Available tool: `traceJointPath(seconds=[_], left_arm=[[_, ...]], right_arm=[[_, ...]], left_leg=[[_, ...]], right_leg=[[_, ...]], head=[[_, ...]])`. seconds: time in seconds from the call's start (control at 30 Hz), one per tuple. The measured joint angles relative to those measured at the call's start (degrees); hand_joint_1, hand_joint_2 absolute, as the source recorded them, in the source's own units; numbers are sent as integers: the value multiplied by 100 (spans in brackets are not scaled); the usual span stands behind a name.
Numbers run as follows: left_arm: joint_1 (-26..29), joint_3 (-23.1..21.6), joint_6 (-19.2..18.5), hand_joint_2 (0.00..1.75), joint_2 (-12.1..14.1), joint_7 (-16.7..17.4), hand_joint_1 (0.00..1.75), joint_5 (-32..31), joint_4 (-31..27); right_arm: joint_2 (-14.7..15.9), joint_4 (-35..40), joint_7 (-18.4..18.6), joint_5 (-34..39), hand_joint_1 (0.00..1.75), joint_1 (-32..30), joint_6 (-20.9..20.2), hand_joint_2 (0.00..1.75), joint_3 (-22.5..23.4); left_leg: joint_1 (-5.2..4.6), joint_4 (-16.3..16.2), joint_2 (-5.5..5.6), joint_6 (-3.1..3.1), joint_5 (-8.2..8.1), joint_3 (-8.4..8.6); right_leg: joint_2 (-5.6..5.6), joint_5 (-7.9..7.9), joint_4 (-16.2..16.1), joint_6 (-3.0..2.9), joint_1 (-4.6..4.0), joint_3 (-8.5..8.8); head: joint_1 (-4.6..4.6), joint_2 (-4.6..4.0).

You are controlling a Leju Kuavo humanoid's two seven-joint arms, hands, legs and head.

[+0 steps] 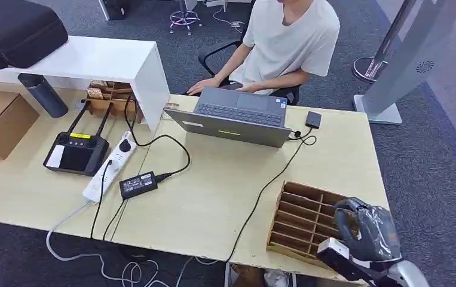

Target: Pass the card to the sensor for recognition and then transmit it.

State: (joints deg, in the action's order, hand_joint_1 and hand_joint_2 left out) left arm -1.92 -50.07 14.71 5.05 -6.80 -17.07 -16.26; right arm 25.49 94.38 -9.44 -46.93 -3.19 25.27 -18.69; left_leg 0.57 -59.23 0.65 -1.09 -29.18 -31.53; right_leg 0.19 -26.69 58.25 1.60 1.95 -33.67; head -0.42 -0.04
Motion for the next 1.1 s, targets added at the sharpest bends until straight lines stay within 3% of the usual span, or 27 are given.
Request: traceJointPath(seconds=[0.3, 0.57, 0.73, 0.87, 1.0, 1.1], left_arm=[[-53, -46, -52, 175, 0, 11, 0, 2, 0], [-178, -149, -179, 175, -7, 127, 0, 2, 0], [-263, -181, -273, 175, -33, 207, 0, 0, 0], [-293, -208, -328, 175, -42, 236, 0, 2, 0], [-373, -219, -396, 175, -74, 319, 0, 0, 0], [-437, -219, -472, 175, -98, 339, 0, 0, 0]], right_arm=[[-11, 103, -138, -133, 175, 426, -15, 175, 218], [101, 24, -96, -299, 175, 2301, -610, 175, 155], [114, -310, 50, -395, 175, 3672, -1080, 175, -162], [111, -582, 142, -490, 175, 4363, -1318, 175, -433], [17, -1190, 389, -774, 175, 5245, -1810, 175, -897], [-228, -1997, 531, -1045, 175, 5941, -2028, 175, -1413]], left_leg=[[1, 1, -7, 0, -1, -9], [-1, 0, -14, -1, 21, -11], [-1, 0, -13, -6, 31, -17], [0, 0, -2, -5, 34, -28], [0, 0, -4, -8, 37, -35], [0, 0, -3, -9, 44, -36]], right_leg=[[12, 0, 2, 0, 0, -7], [15, 27, 2, -2, 2, -11], [15, 36, 4, -5, 2, -23], [6, 37, 8, -5, 2, -26], [10, 40, 9, -9, 2, -33], [9, 45, 9, -8, 2, -37]], head=[[0, 0], [0, 0], [0, 0], [0, 0], [0, 0], [0, 0]])
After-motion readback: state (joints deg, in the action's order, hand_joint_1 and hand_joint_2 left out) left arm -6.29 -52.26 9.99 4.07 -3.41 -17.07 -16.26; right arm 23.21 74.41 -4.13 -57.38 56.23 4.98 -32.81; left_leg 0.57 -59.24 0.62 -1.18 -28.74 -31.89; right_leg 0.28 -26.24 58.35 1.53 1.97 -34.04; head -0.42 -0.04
